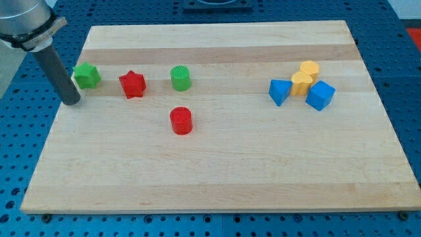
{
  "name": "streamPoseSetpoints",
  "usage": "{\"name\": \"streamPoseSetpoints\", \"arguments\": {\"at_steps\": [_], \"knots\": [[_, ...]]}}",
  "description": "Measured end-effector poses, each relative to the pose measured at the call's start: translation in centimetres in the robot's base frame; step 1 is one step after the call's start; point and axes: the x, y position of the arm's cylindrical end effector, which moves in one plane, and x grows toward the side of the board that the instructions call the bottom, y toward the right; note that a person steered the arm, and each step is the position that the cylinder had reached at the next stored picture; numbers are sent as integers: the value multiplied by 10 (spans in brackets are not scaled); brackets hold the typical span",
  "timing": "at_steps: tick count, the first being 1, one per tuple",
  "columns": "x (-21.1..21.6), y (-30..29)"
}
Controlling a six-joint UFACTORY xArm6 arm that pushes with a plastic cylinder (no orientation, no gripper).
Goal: Move green star on to the top side of the green circle
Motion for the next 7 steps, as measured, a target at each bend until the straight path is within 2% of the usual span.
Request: {"name": "streamPoseSetpoints", "arguments": {"at_steps": [1, 4, 5, 6, 7], "knots": [[0, 0], [-106, 24], [-92, -22], [-111, -1], [-151, -1]]}}
